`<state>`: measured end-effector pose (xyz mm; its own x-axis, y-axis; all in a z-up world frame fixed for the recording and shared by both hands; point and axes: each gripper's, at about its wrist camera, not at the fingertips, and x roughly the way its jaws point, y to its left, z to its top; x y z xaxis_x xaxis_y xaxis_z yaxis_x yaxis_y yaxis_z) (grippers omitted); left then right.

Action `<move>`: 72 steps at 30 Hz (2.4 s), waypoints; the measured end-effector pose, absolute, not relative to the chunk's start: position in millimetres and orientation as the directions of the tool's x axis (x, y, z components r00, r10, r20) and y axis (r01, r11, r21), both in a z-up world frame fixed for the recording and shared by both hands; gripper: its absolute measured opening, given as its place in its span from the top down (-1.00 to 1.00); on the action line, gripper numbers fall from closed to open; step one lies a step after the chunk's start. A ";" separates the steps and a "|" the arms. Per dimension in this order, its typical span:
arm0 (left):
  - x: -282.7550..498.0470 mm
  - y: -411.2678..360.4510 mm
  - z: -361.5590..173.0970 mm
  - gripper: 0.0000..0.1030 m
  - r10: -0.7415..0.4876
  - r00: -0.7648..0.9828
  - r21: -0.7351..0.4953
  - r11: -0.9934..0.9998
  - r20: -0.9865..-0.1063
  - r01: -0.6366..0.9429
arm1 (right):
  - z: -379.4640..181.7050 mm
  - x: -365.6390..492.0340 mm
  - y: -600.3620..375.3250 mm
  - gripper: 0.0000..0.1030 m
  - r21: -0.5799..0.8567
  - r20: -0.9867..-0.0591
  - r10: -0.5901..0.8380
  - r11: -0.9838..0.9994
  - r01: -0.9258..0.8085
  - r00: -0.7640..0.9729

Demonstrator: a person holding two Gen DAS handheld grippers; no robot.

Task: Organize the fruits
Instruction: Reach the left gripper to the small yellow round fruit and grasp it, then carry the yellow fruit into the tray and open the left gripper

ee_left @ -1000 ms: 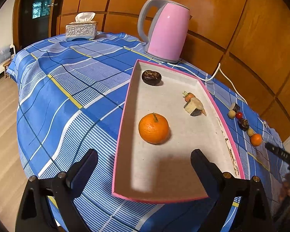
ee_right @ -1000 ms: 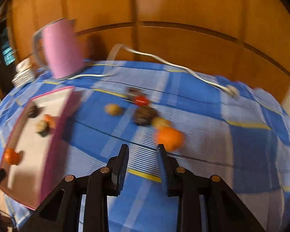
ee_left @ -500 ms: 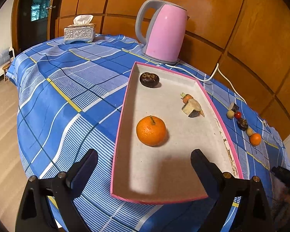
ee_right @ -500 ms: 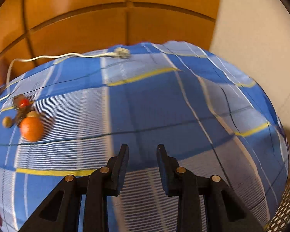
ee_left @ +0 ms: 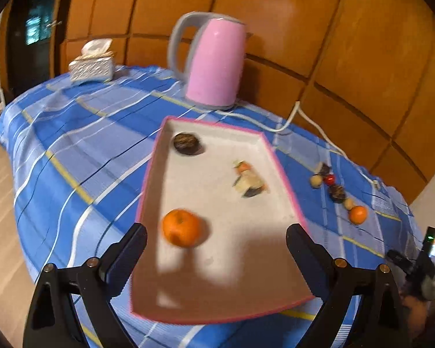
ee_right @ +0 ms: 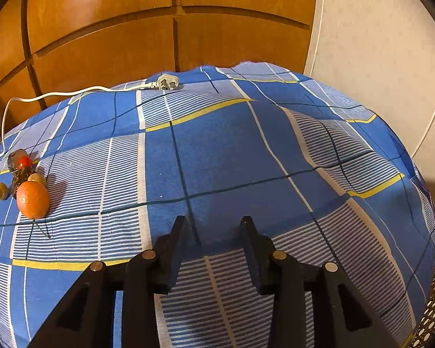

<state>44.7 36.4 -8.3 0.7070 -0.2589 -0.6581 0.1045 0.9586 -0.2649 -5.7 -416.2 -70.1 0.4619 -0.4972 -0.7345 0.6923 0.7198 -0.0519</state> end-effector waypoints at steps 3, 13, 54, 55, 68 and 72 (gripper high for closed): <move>52.2 17.8 1.8 -0.89 -0.299 0.697 -0.266 0.951 -0.652 0.159 | -70.4 -5.1 -415.9 0.23 -0.057 -0.732 -0.500 0.721 0.691 0.462; 88.1 -53.0 18.8 -0.76 -0.430 0.604 -0.275 0.901 -0.671 0.335 | -70.9 -5.0 -415.9 0.15 -0.049 -0.730 -0.496 0.725 0.687 0.471; 216.1 -187.8 -59.5 0.49 -0.426 0.421 -0.262 0.881 -0.801 0.394 | -71.3 -3.5 -414.8 0.10 -0.071 -0.723 -0.509 0.728 0.682 0.467; 212.7 -184.7 -56.3 0.49 -0.433 0.425 -0.267 0.879 -0.795 0.396 | -71.2 -3.6 -414.9 0.10 -0.071 -0.723 -0.508 0.728 0.682 0.468; 142.1 -94.4 -13.3 0.49 -0.499 0.509 -0.372 0.866 -0.701 0.336 | -71.3 -3.8 -416.6 0.10 -0.060 -0.724 -0.502 0.730 0.681 0.474; 122.9 -52.5 -11.3 0.49 -0.469 0.551 -0.384 0.883 -0.690 0.271 | -71.3 -3.8 -417.1 0.10 -0.057 -0.724 -0.501 0.730 0.681 0.475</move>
<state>122.9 -52.5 -11.3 0.5506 -0.4693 -0.6903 0.2710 0.8827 -0.3839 -3.8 -417.1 -71.3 0.4754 -0.5005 -0.7235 0.6812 0.7298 -0.0573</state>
